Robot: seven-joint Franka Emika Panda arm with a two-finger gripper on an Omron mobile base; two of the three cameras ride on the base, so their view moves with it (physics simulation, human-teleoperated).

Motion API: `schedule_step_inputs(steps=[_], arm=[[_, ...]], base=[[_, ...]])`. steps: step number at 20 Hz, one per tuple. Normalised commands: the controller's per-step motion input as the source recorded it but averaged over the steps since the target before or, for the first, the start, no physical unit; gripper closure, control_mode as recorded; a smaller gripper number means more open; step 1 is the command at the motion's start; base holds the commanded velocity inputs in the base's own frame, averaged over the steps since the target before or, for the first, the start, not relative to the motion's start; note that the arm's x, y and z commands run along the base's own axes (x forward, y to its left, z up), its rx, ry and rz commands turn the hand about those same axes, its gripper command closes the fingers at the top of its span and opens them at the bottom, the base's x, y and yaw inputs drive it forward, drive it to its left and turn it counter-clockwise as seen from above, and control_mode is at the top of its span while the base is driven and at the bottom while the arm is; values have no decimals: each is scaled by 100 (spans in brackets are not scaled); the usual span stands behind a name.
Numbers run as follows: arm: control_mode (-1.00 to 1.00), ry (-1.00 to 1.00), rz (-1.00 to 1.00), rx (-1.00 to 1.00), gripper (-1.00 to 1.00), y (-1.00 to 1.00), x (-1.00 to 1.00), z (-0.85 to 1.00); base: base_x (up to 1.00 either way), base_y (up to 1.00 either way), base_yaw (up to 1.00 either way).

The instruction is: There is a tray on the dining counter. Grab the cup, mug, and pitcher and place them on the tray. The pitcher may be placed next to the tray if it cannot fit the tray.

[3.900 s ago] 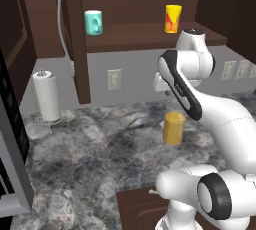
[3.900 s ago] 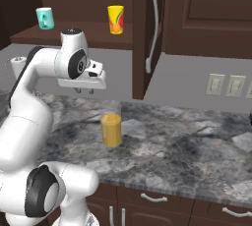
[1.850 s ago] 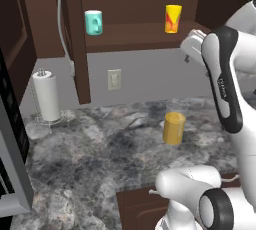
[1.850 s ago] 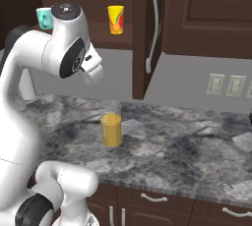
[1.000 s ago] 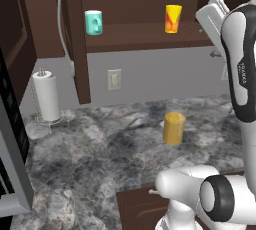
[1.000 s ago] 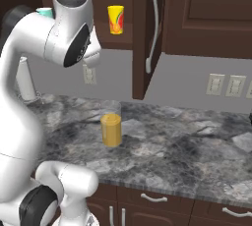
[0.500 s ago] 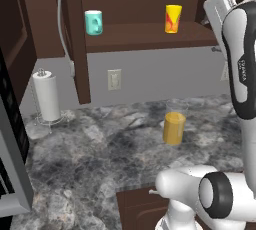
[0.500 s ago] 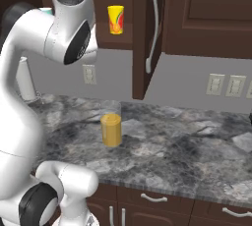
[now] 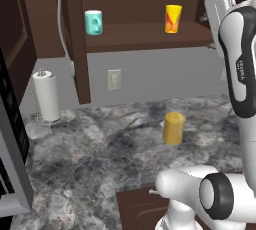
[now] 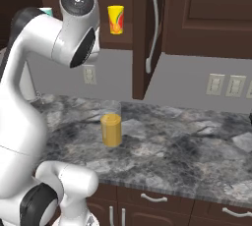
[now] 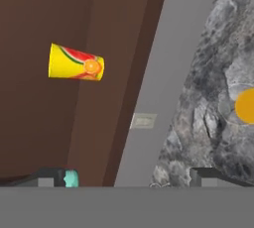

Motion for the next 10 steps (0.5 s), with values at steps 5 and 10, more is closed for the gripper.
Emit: schedule_step_inputs(steps=[5,10], arm=[[-100,-3,1,3,-100,-2,33,4],[-100,0,0,6,-100,-6,31,23]], base=[[0,0,0],[0,0,0]])
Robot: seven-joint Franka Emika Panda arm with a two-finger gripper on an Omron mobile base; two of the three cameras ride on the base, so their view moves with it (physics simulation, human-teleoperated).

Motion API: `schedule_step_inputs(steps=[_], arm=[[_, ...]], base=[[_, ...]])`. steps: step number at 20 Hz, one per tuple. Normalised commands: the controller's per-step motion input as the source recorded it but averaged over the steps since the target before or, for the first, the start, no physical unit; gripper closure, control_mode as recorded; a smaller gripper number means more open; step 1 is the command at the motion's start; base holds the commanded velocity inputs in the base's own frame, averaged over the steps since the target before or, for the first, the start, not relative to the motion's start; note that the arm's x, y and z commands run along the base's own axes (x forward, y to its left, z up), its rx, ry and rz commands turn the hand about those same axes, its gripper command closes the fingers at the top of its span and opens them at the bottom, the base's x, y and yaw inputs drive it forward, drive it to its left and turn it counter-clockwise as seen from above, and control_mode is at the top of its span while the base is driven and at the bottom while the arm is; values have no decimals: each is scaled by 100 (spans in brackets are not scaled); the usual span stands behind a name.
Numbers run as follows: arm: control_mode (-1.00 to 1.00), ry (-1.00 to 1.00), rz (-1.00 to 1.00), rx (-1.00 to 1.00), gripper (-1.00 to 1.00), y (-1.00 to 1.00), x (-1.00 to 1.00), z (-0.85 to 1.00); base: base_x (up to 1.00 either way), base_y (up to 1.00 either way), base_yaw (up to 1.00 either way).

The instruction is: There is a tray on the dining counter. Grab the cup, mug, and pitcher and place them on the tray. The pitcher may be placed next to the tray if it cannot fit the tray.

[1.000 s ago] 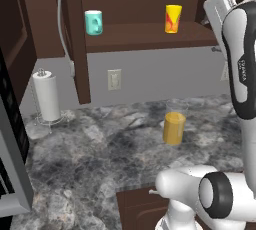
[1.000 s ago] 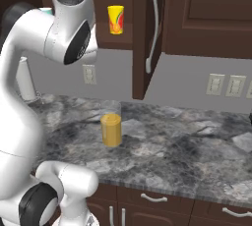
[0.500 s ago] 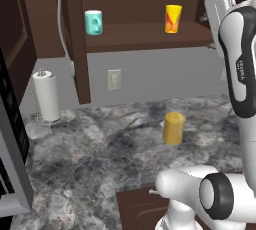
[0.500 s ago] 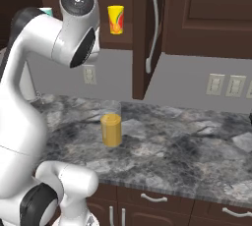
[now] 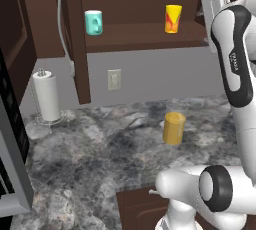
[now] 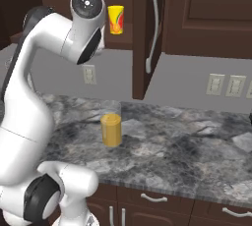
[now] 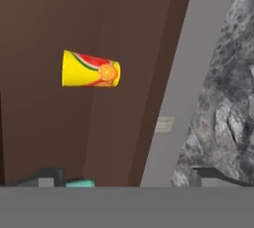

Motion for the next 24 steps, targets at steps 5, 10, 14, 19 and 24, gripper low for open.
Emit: schedule_step_inputs(steps=[5,10,14,19,24], arm=[[-100,0,0,8,-100,-10,27,29],[-100,1,0,4,-100,-3,24,14],[-100,1,0,0,-100,-4,22,0],[-100,0,0,0,-100,-3,19,0],[-100,0,0,0,-100,-1,26,-4]], base=[[0,0,0],[0,0,0],[0,0,0],[0,0,0],[0,0,0]])
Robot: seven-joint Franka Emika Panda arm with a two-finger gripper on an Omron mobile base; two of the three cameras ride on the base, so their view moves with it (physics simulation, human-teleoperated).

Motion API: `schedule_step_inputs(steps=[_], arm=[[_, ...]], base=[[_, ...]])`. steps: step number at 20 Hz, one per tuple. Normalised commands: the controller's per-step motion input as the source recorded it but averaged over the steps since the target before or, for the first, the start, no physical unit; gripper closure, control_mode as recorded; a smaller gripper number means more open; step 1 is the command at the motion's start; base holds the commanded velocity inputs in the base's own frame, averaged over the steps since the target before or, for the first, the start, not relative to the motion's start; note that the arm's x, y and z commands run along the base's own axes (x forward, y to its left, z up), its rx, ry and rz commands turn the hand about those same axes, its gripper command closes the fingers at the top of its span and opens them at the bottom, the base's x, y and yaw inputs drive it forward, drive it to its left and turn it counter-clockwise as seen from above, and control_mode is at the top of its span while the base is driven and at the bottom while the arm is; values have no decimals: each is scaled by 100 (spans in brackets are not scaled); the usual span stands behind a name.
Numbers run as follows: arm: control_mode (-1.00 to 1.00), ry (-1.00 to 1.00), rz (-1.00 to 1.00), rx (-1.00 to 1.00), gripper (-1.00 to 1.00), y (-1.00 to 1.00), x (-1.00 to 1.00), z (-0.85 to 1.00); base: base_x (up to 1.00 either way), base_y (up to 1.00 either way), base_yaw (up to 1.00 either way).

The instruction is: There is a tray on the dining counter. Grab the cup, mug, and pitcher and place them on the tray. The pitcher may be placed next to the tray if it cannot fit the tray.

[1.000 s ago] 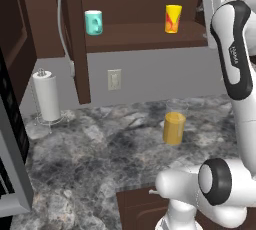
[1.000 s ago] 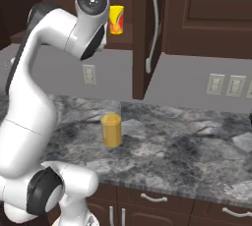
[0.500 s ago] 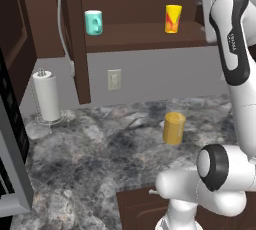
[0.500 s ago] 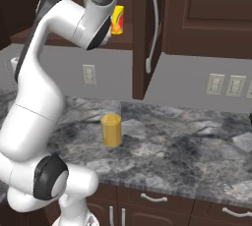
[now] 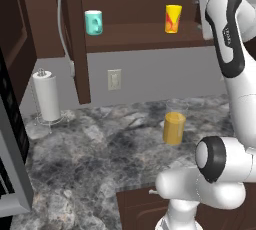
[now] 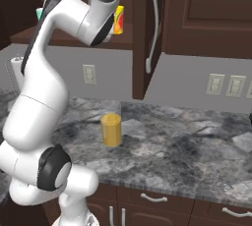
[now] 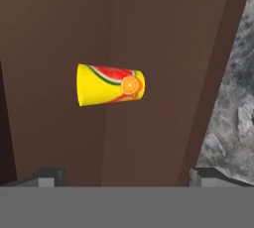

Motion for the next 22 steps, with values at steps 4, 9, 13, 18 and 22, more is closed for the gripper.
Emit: schedule_step_inputs(steps=[4,9,13,18,22], arm=[[-100,0,0,0,-100,0,25,-14],[-100,0,0,0,-100,-2,24,-9],[-100,0,0,0,-100,-1,30,-6],[-100,0,0,0,-100,-6,42,0],[-100,0,0,0,-100,-9,43,0]], base=[[0,0,0],[0,0,0],[0,0,0],[0,0,0],[0,0,0]])
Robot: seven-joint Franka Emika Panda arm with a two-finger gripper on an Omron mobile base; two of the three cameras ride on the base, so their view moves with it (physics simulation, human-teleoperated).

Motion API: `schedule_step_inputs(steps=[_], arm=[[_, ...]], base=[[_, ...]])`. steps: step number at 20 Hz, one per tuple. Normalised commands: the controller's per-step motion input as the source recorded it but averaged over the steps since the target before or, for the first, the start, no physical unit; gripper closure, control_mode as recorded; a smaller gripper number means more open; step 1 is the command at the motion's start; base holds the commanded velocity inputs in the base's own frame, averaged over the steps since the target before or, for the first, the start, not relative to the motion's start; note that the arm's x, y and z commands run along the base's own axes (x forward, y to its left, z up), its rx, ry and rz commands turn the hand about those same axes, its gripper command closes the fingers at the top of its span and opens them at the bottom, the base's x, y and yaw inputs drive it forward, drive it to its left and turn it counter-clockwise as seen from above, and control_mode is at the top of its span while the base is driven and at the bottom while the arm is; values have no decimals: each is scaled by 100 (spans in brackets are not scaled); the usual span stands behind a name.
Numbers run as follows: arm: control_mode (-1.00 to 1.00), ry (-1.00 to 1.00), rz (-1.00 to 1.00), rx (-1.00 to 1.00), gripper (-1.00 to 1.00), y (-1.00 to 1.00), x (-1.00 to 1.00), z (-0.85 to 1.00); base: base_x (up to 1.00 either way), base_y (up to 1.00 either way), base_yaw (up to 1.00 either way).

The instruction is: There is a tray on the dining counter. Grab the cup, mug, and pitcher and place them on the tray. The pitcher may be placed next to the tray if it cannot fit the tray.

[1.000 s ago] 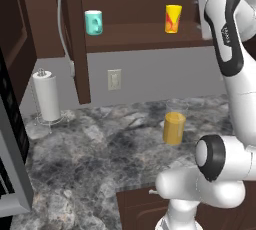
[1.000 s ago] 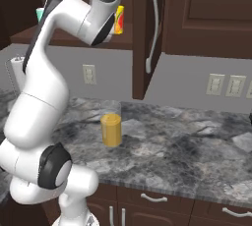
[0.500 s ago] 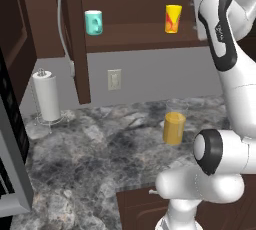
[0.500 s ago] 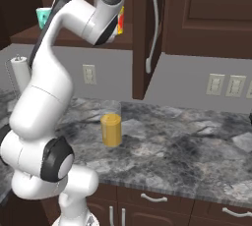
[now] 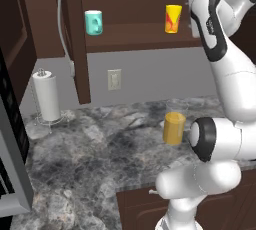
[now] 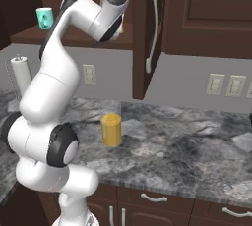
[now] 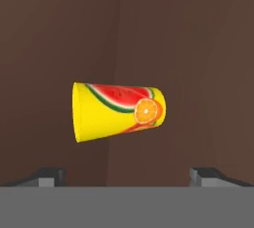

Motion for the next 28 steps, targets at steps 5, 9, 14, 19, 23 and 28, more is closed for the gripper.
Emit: schedule_step_inputs(steps=[5,9,14,19,23,28], arm=[[-100,0,0,0,-100,-4,40,0],[-100,2,0,0,-100,-1,31,0],[-100,7,0,0,-100,0,22,0],[-100,5,0,0,-100,0,21,0],[-100,5,0,0,-100,0,17,0],[-100,5,0,0,-100,0,12,0]], base=[[0,0,0],[0,0,0],[0,0,0],[0,0,0],[0,0,0],[0,0,0]])
